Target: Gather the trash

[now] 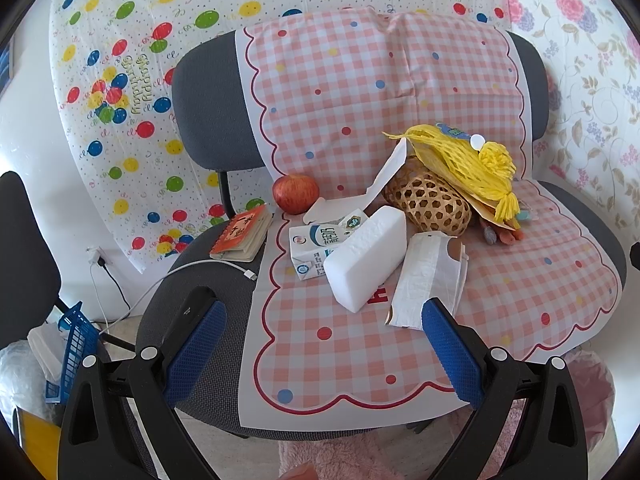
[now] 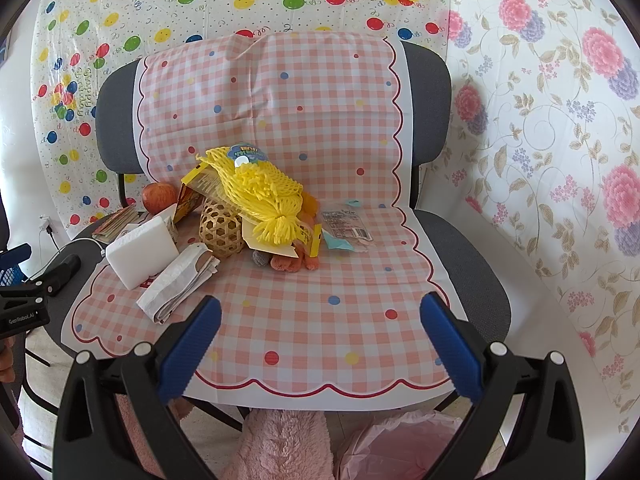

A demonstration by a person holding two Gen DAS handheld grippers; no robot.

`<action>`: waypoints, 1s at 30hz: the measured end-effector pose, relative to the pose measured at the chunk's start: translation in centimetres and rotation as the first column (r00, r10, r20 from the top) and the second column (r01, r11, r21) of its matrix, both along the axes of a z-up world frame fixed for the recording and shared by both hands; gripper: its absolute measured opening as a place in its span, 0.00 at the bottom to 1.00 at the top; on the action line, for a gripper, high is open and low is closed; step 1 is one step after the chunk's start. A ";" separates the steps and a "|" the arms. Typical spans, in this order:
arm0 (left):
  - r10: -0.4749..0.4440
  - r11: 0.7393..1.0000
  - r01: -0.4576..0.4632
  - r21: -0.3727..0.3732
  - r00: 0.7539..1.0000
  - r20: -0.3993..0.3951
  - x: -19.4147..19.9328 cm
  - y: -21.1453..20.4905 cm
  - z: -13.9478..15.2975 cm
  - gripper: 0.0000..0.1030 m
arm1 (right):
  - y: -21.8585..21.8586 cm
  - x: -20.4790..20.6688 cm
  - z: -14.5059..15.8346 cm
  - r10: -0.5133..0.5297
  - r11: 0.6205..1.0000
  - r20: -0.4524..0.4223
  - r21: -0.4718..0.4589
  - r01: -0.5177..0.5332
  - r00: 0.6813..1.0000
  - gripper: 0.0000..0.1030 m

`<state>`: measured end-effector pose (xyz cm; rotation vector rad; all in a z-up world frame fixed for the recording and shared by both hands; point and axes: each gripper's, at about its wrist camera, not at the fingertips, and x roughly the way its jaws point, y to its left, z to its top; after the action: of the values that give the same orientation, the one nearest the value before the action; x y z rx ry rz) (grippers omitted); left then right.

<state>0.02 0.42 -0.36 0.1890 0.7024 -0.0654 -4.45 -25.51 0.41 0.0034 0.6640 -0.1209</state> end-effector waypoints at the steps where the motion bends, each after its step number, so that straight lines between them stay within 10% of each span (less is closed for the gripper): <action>1: 0.000 1.000 0.000 0.002 1.000 0.001 0.0 0.0 0.0 0.94 | 0.0 0.0 0.0 0.000 1.000 0.000 0.000 0.000 1.000 0.94; 30: -0.063 0.997 0.060 -0.050 0.995 -0.073 5.3 1.4 -4.7 0.94 | 0.7 5.5 -3.8 0.069 0.993 0.006 0.093 -0.069 0.998 0.94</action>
<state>5.27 1.78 -5.09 0.1633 0.7689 -0.1485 1.03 -24.81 -3.42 0.0698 0.6658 -0.0232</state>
